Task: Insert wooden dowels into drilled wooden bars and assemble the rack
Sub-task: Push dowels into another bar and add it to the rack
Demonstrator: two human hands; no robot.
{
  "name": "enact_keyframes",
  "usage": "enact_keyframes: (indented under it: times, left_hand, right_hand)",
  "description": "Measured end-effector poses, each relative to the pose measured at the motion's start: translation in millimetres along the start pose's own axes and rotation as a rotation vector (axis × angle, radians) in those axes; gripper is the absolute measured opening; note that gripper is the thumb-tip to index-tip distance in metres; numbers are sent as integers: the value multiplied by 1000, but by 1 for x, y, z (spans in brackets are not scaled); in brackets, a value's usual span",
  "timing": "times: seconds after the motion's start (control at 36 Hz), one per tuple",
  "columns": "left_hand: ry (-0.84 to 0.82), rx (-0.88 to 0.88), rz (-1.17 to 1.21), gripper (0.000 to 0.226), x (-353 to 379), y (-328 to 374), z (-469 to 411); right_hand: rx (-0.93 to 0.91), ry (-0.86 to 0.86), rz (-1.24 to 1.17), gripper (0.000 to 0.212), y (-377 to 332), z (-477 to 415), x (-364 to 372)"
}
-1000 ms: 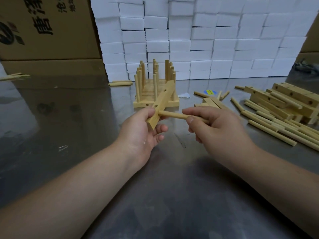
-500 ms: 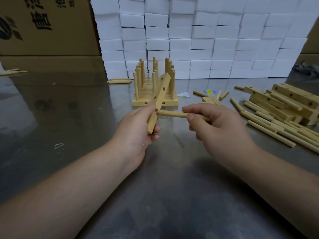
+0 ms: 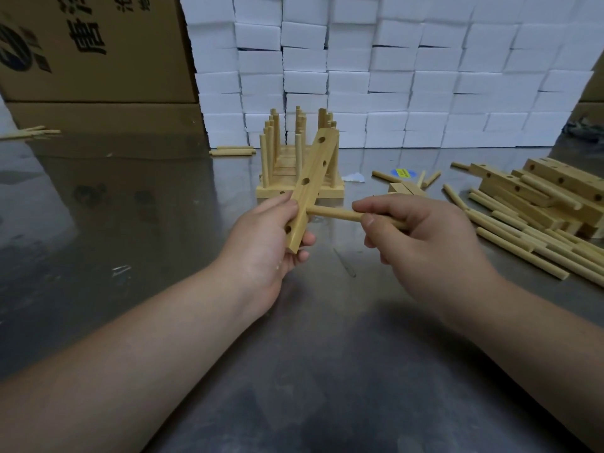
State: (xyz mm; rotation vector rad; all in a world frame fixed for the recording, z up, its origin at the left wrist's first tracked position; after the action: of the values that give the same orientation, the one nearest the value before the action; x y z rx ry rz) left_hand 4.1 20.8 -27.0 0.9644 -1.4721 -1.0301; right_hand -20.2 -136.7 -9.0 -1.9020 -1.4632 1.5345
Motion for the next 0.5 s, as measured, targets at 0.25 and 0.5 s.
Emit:
enact_keyframes:
  times: [0.25,0.5]
  left_hand:
    - [3,27,-106,23,1,0,1]
    - [24,29,-189,24,2,0,2]
  right_hand:
    - [-8,-59,54,20,-3,-1,1]
    - [-4,-91,98,23,0,-1,1]
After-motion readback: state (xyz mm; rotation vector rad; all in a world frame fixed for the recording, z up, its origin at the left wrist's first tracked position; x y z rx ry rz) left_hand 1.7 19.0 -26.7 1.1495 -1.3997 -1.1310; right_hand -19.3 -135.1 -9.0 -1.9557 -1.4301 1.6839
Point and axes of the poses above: each hand's wrist, its own z-axis away from the middle knuckle, its own x-axis out of the palm, y = z × x, the point moved 2 cm from there along -z, towards the middle knuckle, and after that the axes turned 13 degrees about -y, right-handed, at the moved point
